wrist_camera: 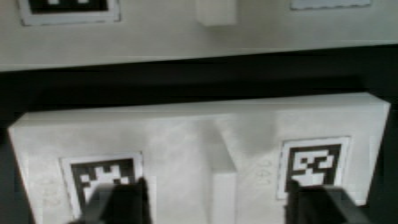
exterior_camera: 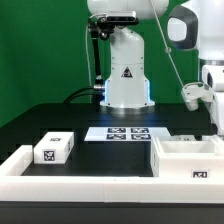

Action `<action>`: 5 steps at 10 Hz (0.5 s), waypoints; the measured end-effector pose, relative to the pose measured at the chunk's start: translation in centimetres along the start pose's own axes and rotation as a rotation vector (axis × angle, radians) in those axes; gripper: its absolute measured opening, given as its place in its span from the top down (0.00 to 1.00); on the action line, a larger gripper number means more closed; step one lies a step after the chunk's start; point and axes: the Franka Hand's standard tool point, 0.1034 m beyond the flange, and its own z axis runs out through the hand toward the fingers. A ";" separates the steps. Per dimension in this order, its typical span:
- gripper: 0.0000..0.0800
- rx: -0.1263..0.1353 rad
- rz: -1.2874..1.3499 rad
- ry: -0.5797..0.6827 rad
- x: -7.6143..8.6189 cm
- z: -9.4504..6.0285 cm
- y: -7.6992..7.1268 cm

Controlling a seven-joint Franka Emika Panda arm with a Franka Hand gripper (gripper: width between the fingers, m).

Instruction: Assemble cabinet

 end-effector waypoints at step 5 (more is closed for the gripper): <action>0.98 -0.001 0.001 0.001 0.0 0.0 0.1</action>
Offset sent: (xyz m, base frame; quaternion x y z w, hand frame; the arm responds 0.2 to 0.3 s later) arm 0.0000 0.0000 0.0000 0.0000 0.0000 0.0000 1.0000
